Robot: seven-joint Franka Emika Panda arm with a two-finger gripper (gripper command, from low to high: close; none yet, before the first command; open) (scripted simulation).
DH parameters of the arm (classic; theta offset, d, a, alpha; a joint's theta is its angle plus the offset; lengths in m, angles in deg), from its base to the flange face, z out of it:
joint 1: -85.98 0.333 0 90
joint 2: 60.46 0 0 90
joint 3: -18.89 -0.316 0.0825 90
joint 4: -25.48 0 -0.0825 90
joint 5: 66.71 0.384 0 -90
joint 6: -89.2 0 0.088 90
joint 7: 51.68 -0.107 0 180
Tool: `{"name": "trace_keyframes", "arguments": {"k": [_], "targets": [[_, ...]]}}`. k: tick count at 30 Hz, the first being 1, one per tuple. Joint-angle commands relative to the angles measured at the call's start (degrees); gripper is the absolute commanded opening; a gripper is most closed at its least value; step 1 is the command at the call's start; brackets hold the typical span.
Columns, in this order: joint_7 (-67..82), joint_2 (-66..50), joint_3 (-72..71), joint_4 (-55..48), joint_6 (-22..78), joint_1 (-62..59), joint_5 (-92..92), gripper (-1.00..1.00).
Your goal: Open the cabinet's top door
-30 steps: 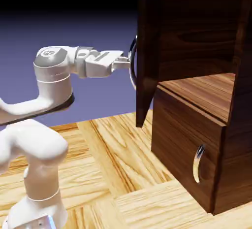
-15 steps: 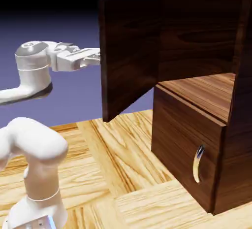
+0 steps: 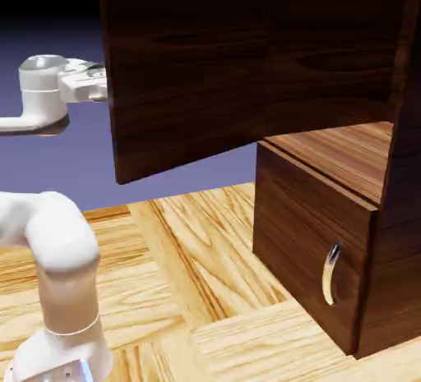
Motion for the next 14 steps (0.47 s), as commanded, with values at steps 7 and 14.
{"name": "trace_keyframes", "arguments": {"k": [7,14], "targets": [[0.3,-3.1,-10.9,-13.4,9.5,-14.5,4.6,-1.0],[2.1,-2.8,-18.6,-24.7,16.5,-27.0,7.2,-1.0]]}}
